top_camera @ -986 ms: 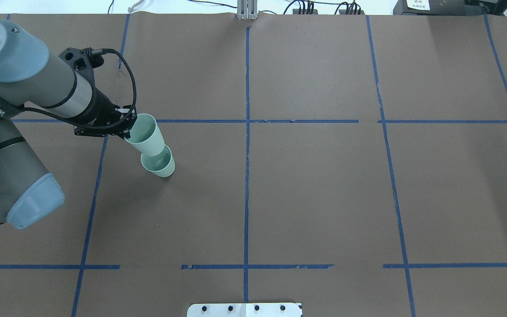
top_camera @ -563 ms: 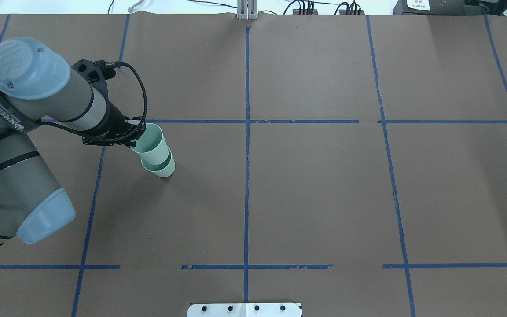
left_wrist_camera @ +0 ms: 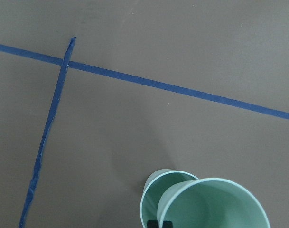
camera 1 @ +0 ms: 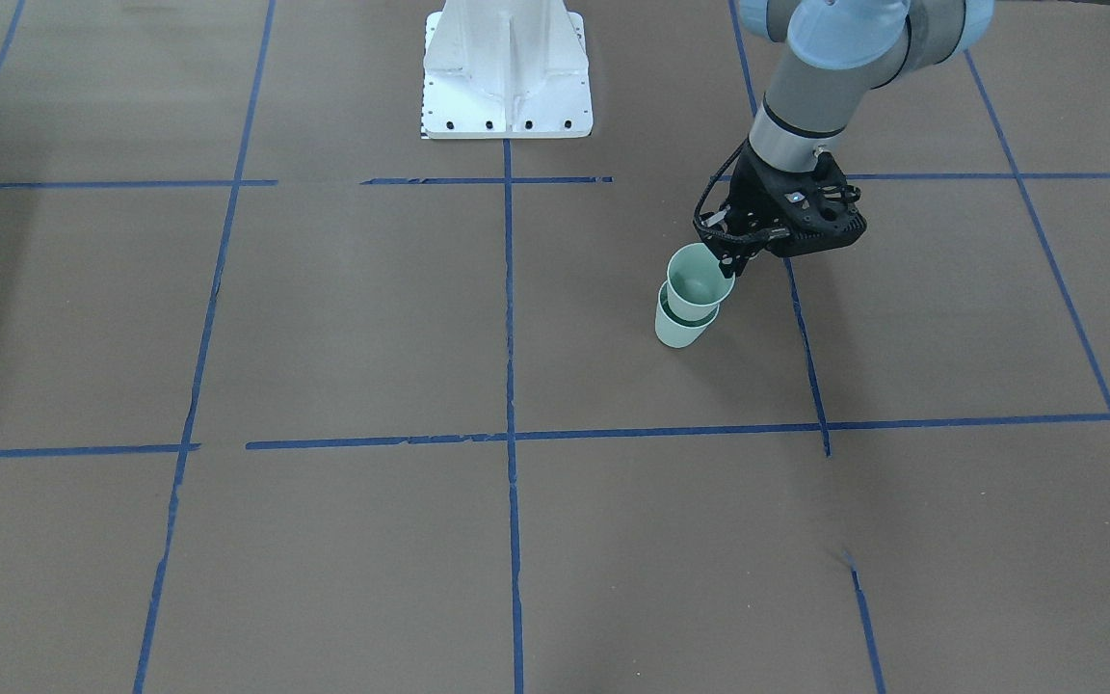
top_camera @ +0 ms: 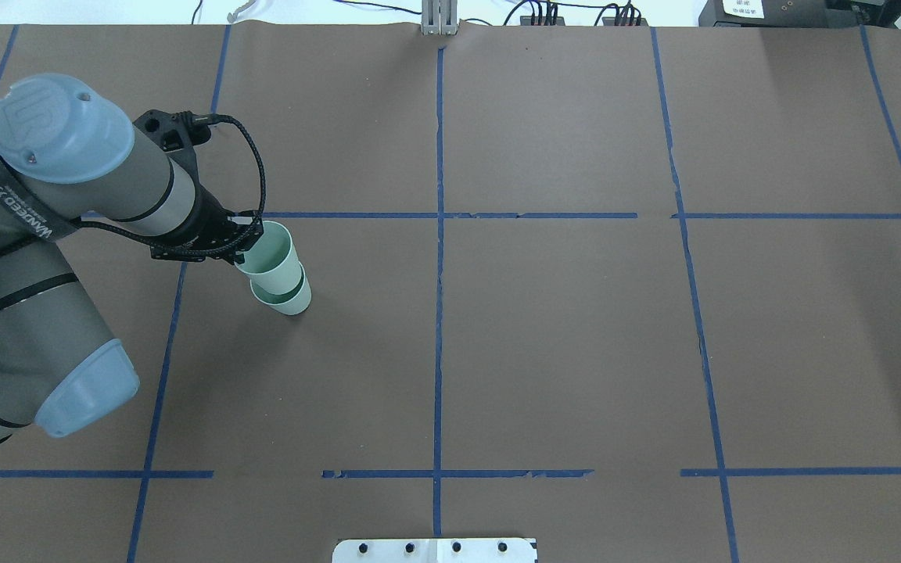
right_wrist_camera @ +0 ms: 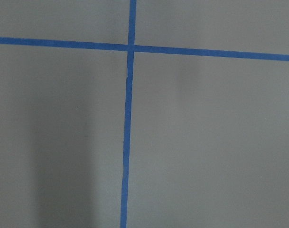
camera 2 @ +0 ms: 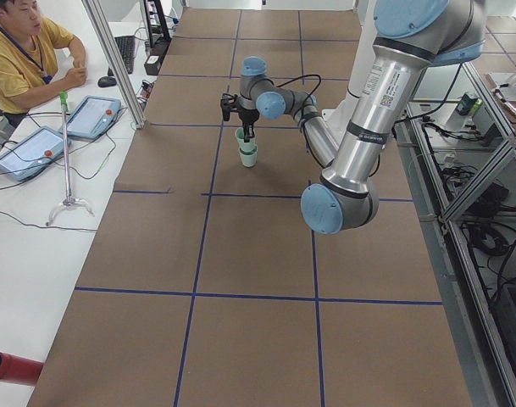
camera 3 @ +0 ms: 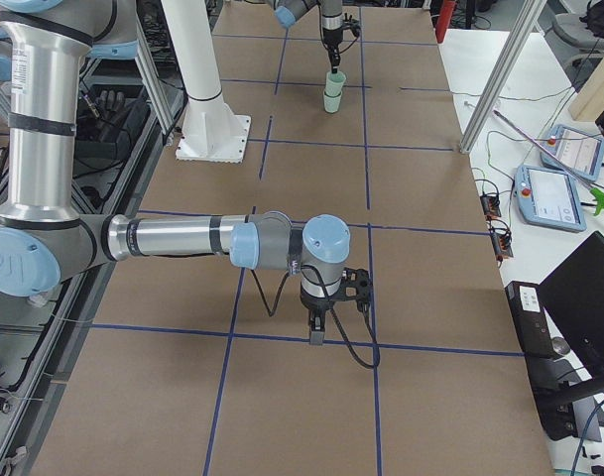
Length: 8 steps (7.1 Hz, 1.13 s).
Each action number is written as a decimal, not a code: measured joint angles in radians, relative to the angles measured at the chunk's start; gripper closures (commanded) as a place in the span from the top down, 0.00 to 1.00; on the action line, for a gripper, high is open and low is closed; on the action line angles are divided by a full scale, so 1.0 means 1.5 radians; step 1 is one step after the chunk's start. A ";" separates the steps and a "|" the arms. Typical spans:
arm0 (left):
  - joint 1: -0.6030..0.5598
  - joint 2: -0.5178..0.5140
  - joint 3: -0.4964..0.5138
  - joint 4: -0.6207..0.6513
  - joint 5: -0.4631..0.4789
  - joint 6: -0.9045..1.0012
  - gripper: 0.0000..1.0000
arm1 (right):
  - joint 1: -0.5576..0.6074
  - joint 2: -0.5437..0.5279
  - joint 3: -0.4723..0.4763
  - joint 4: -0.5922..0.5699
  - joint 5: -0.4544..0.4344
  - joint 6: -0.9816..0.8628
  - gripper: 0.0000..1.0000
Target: Stack cups
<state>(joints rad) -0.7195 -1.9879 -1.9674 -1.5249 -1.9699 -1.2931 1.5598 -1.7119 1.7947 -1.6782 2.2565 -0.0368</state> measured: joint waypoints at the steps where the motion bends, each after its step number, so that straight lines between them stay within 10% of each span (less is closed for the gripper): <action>1: 0.000 0.000 0.000 0.000 0.001 0.000 0.99 | 0.000 0.000 0.000 0.000 0.000 0.000 1.00; 5: -0.010 0.017 -0.011 -0.017 -0.012 0.030 1.00 | 0.000 0.000 0.000 0.000 0.000 0.000 1.00; 8: -0.141 0.121 -0.012 -0.026 -0.115 0.312 1.00 | 0.000 0.000 0.000 0.000 0.000 0.000 1.00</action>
<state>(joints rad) -0.9309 -1.8058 -1.9857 -1.5636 -2.1418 -0.8250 1.5595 -1.7120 1.7948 -1.6782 2.2565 -0.0368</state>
